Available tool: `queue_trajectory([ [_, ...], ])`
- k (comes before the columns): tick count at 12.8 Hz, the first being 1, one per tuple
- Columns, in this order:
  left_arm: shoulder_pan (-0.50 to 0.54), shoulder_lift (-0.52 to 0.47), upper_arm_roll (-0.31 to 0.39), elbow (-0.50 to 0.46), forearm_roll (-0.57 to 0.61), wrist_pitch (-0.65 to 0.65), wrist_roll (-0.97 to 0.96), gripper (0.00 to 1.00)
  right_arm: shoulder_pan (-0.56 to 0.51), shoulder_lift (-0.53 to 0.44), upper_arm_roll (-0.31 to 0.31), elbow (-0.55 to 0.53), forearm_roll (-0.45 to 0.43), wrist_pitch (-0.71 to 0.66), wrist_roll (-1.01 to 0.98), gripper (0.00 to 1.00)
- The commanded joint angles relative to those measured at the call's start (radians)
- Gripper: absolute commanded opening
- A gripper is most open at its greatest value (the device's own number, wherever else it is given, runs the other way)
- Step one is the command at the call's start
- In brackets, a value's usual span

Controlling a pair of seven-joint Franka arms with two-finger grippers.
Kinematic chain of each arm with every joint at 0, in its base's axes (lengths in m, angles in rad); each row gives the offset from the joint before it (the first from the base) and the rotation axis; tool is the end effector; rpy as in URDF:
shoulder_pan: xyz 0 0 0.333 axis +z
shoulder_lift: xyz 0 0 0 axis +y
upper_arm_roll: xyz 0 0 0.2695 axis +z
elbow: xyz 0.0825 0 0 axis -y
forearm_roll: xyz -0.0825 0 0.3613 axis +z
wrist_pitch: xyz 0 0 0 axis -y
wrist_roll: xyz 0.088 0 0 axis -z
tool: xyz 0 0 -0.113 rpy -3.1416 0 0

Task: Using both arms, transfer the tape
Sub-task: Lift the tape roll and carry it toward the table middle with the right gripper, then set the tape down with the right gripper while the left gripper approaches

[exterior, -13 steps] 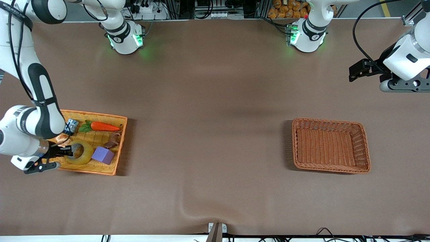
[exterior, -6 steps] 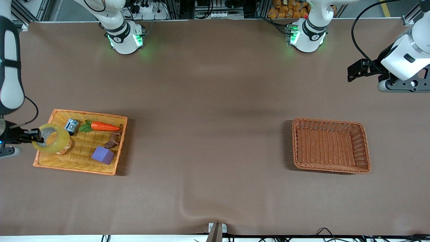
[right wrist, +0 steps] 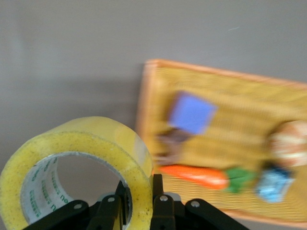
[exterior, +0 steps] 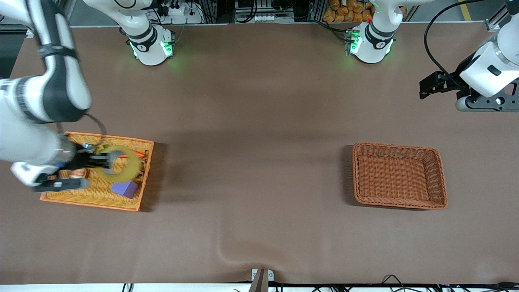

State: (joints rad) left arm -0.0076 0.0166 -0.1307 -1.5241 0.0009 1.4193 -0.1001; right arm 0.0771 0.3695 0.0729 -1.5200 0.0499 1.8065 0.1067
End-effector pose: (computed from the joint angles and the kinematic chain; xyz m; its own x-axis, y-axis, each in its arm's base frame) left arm 0.5144 -0.0710 0.5717 0.9920 -0.0373 -0.1205 -0.0389 -0.9992 -0.0108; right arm 0.6146 0.0925 0.4005 0.9955 0.0286 -0.0899 0.0229 -0.9977 -0.0644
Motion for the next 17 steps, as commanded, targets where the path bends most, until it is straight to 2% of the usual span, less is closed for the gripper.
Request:
queue_trajectory([
  [1,0.006,-0.007,-0.004,-0.010,-0.021,0.013,-0.018,1.00,0.157,0.070,-0.010,0.043,0.033,0.043,0.245,0.00],
  [5,0.005,0.000,-0.004,-0.010,-0.021,0.029,-0.018,1.00,0.387,0.138,-0.012,0.043,0.031,0.186,0.567,0.00],
  [11,-0.021,0.045,-0.006,-0.010,-0.021,0.072,-0.020,1.00,0.633,0.227,-0.012,0.032,0.028,0.287,1.048,0.00],
  [14,-0.046,0.075,-0.013,-0.010,-0.021,0.104,-0.021,1.00,0.690,0.273,-0.012,0.034,0.021,0.339,1.151,0.00],
  [17,-0.063,0.112,-0.020,-0.014,-0.021,0.131,-0.043,1.00,0.701,0.324,-0.012,0.032,0.021,0.430,1.241,0.00],
])
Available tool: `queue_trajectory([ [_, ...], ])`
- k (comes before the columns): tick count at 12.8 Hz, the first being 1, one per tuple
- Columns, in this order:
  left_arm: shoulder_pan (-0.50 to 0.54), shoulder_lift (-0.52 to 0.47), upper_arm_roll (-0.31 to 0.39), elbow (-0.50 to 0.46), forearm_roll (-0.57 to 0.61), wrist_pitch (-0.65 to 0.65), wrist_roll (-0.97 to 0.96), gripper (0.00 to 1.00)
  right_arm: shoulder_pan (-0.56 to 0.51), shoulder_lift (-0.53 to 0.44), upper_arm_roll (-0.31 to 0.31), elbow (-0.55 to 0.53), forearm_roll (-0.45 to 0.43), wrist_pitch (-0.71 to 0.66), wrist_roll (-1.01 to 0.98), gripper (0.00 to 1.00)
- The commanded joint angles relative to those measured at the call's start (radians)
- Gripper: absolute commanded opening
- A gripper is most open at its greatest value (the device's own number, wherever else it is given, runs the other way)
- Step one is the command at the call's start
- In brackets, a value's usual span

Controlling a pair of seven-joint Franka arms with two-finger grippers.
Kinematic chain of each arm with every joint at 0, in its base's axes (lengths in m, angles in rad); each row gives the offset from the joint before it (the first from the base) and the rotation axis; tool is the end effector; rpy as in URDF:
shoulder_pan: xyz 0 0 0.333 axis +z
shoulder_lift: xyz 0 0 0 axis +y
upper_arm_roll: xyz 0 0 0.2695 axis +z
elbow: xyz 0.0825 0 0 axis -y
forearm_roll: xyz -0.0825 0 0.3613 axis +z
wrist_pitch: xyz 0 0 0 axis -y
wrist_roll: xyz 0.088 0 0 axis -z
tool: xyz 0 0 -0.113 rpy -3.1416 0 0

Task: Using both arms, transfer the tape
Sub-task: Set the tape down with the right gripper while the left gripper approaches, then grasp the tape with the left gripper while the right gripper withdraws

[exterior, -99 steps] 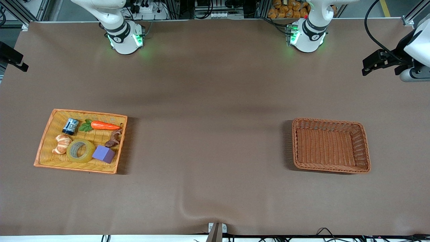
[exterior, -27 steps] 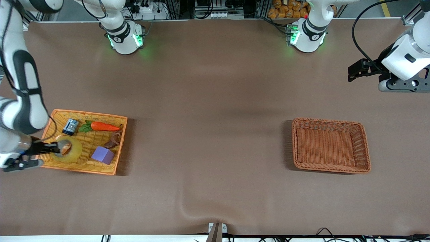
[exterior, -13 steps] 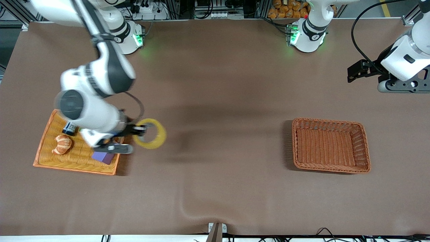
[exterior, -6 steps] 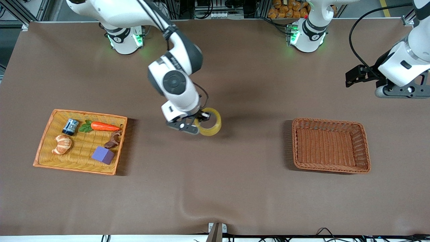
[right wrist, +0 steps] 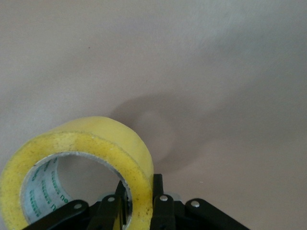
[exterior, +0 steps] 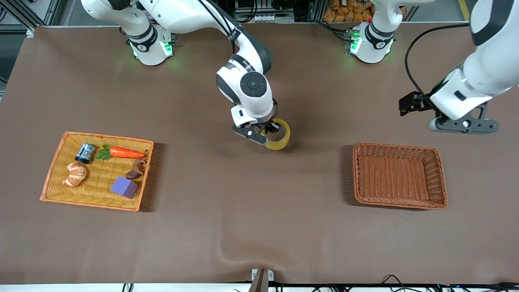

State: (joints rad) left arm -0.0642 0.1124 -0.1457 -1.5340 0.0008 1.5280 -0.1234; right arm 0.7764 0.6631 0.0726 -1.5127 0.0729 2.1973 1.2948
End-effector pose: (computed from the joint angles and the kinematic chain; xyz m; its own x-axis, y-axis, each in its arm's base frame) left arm 0.5412 -0.1115 0.5245 0.9893 -0.0859 -0.1180 -0.0864 -0.9963 0.0010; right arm 0.4424 0.4973 0.2470 0.8729 -0.4786 -0.0951 -0.4842 -0.8737 -0.0473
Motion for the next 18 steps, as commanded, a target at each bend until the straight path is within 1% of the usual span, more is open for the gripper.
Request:
queue_trajectory([
  [1,-0.009,0.021,-0.006,-0.018,-0.021,0.041,-0.019,1.00,0.003,0.039,-0.011,0.026,-0.001,0.047,0.067,0.00],
  [3,-0.026,0.021,-0.012,-0.058,-0.019,0.092,-0.022,1.00,0.007,0.053,-0.011,0.028,0.005,0.048,0.072,0.01],
  [4,-0.029,0.026,-0.014,-0.078,-0.019,0.121,-0.022,1.00,0.007,0.061,-0.011,0.028,-0.001,0.050,0.072,0.11],
  [5,-0.032,0.044,-0.015,-0.089,-0.019,0.142,-0.022,1.00,0.007,0.065,-0.011,0.028,-0.005,0.050,0.070,0.47],
  [6,-0.037,0.059,-0.023,-0.090,-0.019,0.159,-0.022,1.00,0.009,0.064,-0.011,0.029,-0.008,0.050,0.070,0.92],
  [7,-0.046,0.075,-0.028,-0.090,-0.019,0.176,-0.024,1.00,0.010,0.058,-0.013,0.032,-0.016,0.049,0.067,1.00],
  [9,-0.078,0.099,-0.028,-0.097,-0.019,0.199,-0.067,1.00,0.006,0.041,-0.016,0.035,-0.016,0.039,0.057,1.00],
  [11,-0.140,0.116,-0.028,-0.136,-0.018,0.251,-0.158,1.00,-0.029,0.004,-0.017,0.035,-0.015,0.020,0.019,1.00],
  [13,-0.198,0.127,-0.029,-0.214,-0.018,0.373,-0.234,1.00,-0.112,-0.051,-0.017,0.035,-0.010,-0.068,-0.139,1.00],
  [15,-0.267,0.144,-0.029,-0.286,-0.018,0.495,-0.335,1.00,-0.195,-0.085,-0.016,0.032,-0.007,-0.111,-0.259,1.00],
  [18,-0.383,0.232,-0.028,-0.281,-0.010,0.587,-0.536,1.00,-0.316,-0.129,-0.019,0.025,-0.008,-0.227,-0.449,1.00],
])
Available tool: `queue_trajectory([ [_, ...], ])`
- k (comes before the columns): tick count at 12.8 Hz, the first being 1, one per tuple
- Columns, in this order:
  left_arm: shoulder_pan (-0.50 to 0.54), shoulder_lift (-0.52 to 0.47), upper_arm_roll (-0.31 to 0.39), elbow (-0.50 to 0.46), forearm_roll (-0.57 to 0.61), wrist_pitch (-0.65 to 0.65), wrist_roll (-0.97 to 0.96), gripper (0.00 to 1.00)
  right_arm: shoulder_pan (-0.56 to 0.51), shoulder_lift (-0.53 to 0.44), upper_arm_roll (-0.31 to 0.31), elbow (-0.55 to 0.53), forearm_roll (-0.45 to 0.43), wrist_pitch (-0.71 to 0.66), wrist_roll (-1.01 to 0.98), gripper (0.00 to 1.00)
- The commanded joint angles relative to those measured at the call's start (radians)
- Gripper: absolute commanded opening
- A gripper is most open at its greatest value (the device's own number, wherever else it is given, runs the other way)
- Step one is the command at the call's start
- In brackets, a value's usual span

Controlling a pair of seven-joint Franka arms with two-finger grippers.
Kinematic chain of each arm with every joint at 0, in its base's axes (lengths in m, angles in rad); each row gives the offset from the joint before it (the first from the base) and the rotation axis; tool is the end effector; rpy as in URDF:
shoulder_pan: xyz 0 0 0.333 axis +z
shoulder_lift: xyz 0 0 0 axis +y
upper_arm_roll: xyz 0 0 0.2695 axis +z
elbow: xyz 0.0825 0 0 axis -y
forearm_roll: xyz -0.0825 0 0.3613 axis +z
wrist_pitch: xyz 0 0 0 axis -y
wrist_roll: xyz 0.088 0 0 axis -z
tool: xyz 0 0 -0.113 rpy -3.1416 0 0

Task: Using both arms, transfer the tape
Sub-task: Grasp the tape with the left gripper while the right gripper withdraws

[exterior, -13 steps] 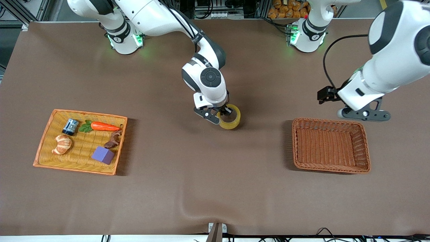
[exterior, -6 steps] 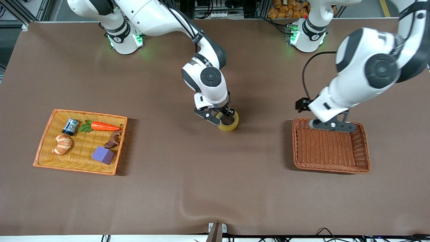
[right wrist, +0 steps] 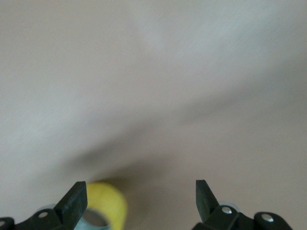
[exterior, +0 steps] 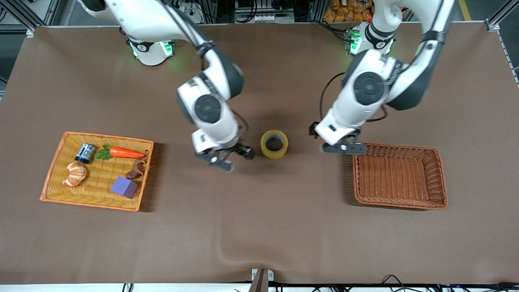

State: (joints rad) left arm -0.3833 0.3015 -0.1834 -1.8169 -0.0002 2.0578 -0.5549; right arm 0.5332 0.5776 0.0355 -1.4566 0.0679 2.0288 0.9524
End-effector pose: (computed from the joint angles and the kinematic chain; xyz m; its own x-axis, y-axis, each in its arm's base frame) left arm 0.5014 -0.3134 0.3329 0.9971 -0.0057 -0.0760 -0.0045 -0.9998 0.0168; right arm 0.5589 0.3582 0.3130 0.9116 -0.4051 -0.0690 -0.4083 -0.9119 -0.0410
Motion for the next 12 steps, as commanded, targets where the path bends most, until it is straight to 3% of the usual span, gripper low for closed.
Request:
queue_trajectory([
  [1,-0.084,0.077,0.009,0.004,-0.008,0.108,-0.159,1.00,-0.128,-0.076,0.018,-0.037,-0.006,-0.118,-0.188,1.00],
  [4,-0.126,0.149,0.009,0.008,-0.006,0.194,-0.258,1.00,-0.263,-0.162,0.018,-0.059,-0.007,-0.223,-0.368,1.00],
  [7,-0.180,0.227,0.010,0.027,-0.004,0.258,-0.382,1.00,-0.387,-0.251,0.018,-0.146,-0.007,-0.223,-0.541,1.00],
  [9,-0.186,0.266,0.010,0.034,-0.003,0.265,-0.390,0.85,-0.450,-0.336,0.017,-0.226,-0.011,-0.222,-0.653,1.00],
  [12,-0.193,0.307,0.012,0.033,-0.003,0.265,-0.392,0.73,-0.524,-0.467,0.017,-0.283,-0.017,-0.232,-0.783,1.00],
])
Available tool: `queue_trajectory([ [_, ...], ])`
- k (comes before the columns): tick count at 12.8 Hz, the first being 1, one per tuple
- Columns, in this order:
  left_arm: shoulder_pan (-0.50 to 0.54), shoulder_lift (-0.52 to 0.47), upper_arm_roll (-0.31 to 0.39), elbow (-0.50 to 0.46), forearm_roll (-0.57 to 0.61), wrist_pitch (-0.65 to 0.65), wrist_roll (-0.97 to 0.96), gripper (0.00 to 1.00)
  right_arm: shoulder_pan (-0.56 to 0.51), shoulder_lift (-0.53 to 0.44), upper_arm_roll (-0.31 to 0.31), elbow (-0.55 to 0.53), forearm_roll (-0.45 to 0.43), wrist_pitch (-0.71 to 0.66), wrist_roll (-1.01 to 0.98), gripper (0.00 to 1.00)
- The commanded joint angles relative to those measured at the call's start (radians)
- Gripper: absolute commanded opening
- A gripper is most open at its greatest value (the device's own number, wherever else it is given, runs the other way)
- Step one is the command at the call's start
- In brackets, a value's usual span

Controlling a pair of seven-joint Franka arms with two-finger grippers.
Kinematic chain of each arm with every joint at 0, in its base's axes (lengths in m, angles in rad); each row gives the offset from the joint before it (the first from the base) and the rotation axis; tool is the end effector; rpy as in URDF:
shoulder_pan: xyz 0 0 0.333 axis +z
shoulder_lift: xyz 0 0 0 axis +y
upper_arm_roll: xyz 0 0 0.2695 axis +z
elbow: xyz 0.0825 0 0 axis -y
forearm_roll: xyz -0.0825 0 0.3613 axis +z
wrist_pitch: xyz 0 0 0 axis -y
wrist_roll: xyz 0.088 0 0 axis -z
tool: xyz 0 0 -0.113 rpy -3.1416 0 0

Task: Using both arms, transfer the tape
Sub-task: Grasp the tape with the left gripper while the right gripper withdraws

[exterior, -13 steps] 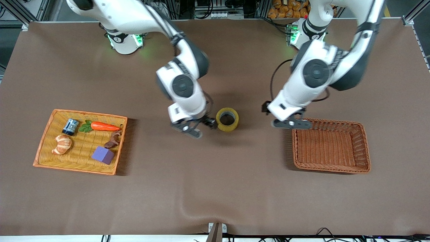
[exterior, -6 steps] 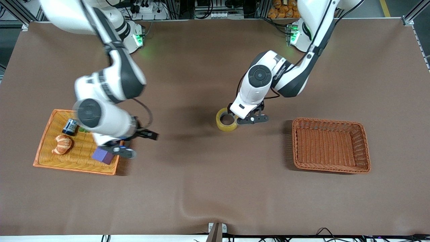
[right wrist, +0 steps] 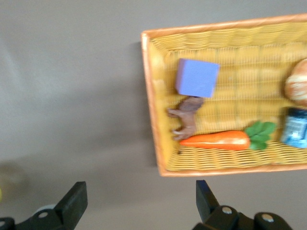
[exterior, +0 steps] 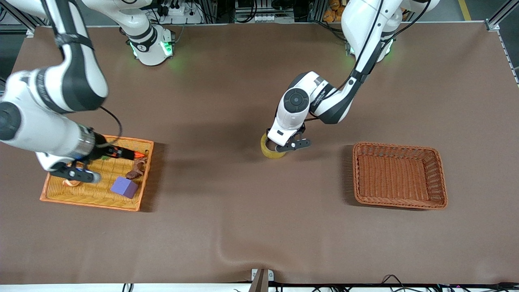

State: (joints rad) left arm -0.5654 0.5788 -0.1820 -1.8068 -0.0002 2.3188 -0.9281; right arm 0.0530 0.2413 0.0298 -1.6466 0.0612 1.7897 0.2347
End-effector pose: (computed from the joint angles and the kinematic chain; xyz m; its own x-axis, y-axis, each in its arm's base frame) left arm 0.4470 -0.4090 0.1939 0.9723 0.2035 -0.1147 0.2062 -0.9784 0.0123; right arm 0.5877 0.0532 0.4199 0.9801 -0.1646 -0.1109 -0.1699 -0.9846 -0.0405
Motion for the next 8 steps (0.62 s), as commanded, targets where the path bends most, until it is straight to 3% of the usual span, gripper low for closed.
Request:
queue_trajectory([
  [1,-0.011,0.039,0.010,0.023,-0.003,0.011,-0.017,0.65,-0.070,-0.164,0.024,-0.091,-0.011,-0.010,-0.105,1.00],
  [2,-0.011,0.047,0.009,0.023,-0.003,0.025,-0.017,0.48,-0.080,-0.206,0.024,-0.093,-0.011,-0.016,-0.154,1.00],
  [3,-0.010,0.052,0.009,0.024,-0.003,0.027,-0.018,0.14,-0.099,-0.239,0.024,-0.088,-0.012,-0.042,-0.220,1.00],
  [4,-0.005,0.049,0.009,0.023,-0.001,0.027,-0.017,0.00,-0.119,-0.256,0.024,-0.082,-0.012,-0.067,-0.256,1.00],
  [8,0.030,-0.026,0.010,0.011,-0.001,0.011,-0.015,0.00,-0.144,-0.267,-0.022,0.036,-0.017,-0.206,-0.361,1.00],
])
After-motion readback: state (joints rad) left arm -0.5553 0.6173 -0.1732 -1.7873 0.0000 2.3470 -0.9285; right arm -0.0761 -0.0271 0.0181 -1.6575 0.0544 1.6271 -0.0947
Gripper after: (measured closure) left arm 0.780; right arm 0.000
